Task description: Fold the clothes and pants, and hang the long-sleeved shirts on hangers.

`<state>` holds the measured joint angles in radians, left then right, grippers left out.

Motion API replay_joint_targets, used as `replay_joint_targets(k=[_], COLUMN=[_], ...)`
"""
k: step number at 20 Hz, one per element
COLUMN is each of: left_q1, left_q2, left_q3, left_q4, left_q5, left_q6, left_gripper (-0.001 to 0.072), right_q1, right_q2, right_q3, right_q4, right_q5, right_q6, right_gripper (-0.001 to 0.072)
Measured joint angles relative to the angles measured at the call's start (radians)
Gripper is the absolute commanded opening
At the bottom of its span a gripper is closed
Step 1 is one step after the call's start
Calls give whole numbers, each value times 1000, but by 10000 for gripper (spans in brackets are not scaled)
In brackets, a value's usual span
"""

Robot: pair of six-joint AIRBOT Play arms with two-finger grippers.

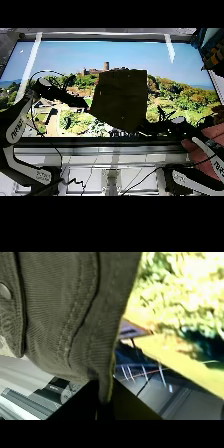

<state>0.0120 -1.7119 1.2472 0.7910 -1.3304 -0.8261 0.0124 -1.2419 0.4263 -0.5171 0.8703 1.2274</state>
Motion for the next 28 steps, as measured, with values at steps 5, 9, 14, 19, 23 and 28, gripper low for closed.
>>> replay_joint_targets(k=[5,9,14,19,23,28], left_q1=[-39,-92,-148,-160,-159,-150], left_q2=[-31,-72,-100,-92,23,330], left_q3=[-2,-2,-3,8,15,17], left_q4=[24,9,30,23,16,-70], left_q5=[6,12,63,77,74,62], left_q6=[3,4,4,4,4,4], left_gripper=[686,673,36,35,36,35], right_q1=[0,0,0,0,1,1], right_q2=[0,0,0,13,105,307], right_q3=[0,0,0,63,210,476], right_q4=[19,39,46,27,-81,-180], right_q5=[0,0,0,33,101,158], right_q6=[-13,-16,-23,-90,-79,23], right_gripper=[23,23,23,22,22,22])
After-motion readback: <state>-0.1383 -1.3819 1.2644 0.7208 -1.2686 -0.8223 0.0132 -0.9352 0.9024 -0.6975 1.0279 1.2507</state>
